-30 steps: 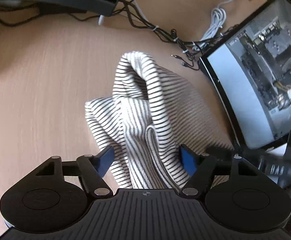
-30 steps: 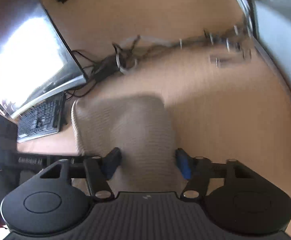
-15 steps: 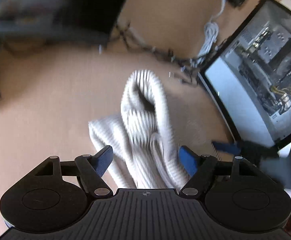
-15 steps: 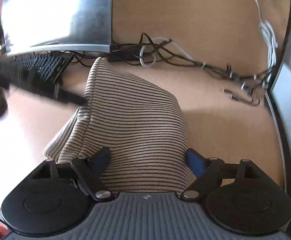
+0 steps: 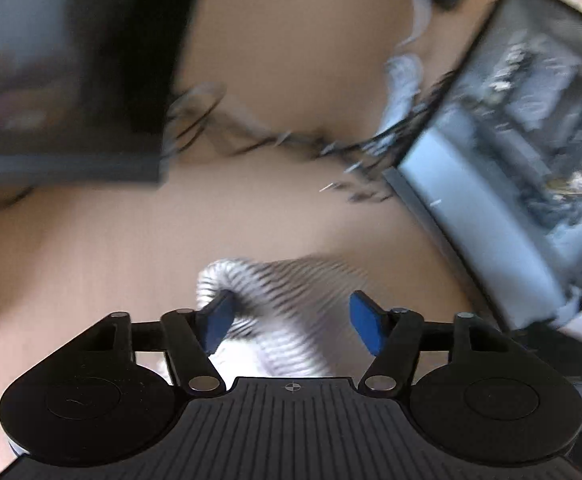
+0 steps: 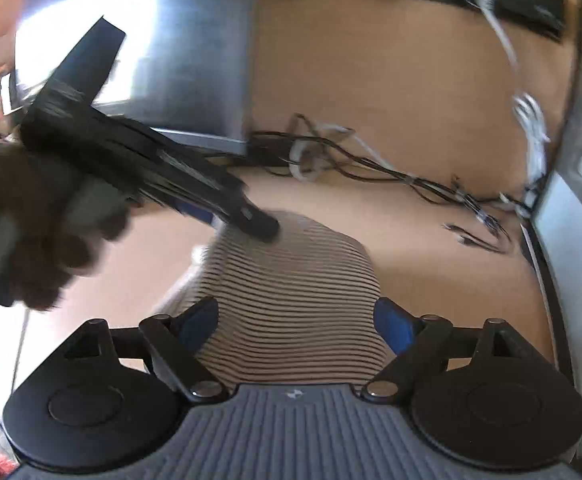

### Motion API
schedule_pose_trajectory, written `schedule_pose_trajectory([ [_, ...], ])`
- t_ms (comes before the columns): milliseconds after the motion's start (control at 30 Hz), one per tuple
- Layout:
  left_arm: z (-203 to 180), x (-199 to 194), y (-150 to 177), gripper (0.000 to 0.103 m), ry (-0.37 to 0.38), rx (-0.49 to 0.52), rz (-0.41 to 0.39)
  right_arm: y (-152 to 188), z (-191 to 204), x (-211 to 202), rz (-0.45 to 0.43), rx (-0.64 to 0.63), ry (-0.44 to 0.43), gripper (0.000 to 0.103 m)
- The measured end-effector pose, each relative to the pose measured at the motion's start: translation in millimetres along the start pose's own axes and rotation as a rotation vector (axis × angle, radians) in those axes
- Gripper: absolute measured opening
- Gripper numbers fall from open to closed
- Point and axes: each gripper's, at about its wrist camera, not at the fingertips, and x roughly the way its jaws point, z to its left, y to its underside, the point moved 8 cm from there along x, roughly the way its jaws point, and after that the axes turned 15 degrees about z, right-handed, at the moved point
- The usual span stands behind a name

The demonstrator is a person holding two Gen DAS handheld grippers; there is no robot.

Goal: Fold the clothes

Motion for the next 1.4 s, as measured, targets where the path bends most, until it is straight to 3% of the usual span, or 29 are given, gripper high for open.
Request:
schedule_pose_trajectory([
  [133,17,11,7,0.064,0.009,-0.050,0.027,4,14,20,0.054,-0.037,-0.015,0.086],
  [233,22,14,10,0.073,-0.008,-0.066,0.032,2,14,26,0.070,-0.018,-0.045,0.092],
  [300,26,18,12,0.073,0.016,-0.100,0.035,0,15,27,0.087,-0.009,-0.074,0.103],
  [467,24,7,15,0.073,0.021,-0.125,0.020,8,31,31,0.092,-0.088,-0.027,0.103],
  [633,23,-9,23,0.073,0.024,-0.147,0.008,8,19,28,0.100,-0.102,-0.060,0.103],
  [767,21,-21,32,0.075,0.015,-0.161,-0.006,11,6,26,0.111,-0.196,-0.032,0.103],
  [933,19,-32,45,0.076,-0.008,-0.182,-0.027,12,-1,21,0.142,-0.153,-0.064,0.103],
  [1133,31,-34,64,0.077,-0.057,-0.252,-0.045,4,-1,33,0.201,-0.121,-0.029,0.103],
  [1233,35,-33,70,0.077,-0.085,-0.271,-0.055,-1,-11,15,0.156,-0.078,-0.068,0.103],
  [1333,36,-35,74,0.077,-0.137,-0.258,-0.074,-6,-16,-17,0.039,-0.040,-0.063,0.103],
  [1367,36,-35,75,0.077,-0.155,-0.251,-0.078,-8,-14,-19,0.018,-0.041,-0.039,0.101],
  [1400,35,-34,76,0.076,-0.173,-0.245,-0.078,-9,-12,-21,0.000,-0.044,-0.015,0.087],
])
